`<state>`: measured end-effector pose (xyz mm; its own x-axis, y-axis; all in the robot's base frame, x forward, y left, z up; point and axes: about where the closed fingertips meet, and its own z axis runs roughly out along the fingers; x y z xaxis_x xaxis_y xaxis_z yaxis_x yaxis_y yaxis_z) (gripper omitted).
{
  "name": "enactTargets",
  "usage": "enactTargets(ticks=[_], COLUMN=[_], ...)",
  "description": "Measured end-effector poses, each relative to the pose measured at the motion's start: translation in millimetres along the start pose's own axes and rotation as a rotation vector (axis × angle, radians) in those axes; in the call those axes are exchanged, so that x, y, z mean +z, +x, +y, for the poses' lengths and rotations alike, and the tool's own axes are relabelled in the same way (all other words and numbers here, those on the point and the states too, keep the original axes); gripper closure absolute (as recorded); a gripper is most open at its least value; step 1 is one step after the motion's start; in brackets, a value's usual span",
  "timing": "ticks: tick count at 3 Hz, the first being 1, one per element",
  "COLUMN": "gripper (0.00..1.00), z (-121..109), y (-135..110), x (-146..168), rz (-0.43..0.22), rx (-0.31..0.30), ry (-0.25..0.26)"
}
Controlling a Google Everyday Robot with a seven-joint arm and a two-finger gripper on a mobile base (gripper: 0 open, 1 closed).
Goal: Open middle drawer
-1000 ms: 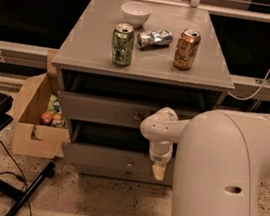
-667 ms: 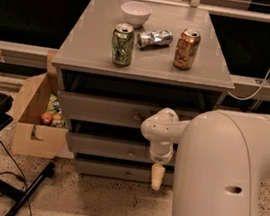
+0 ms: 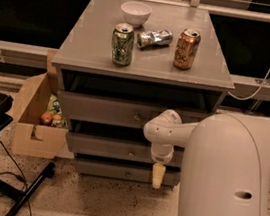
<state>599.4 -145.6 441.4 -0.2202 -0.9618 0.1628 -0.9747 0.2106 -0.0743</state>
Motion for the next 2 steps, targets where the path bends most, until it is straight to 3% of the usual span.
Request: enactTargets(ticks=[1,2], gripper=[0.00,0.00], z=[-13.9,-30.0], y=[-16.0,-27.4], x=[4.1,10.3], rz=[-0.084,-0.137], rx=[-0.051,-0.063], ry=[0.045,0.074])
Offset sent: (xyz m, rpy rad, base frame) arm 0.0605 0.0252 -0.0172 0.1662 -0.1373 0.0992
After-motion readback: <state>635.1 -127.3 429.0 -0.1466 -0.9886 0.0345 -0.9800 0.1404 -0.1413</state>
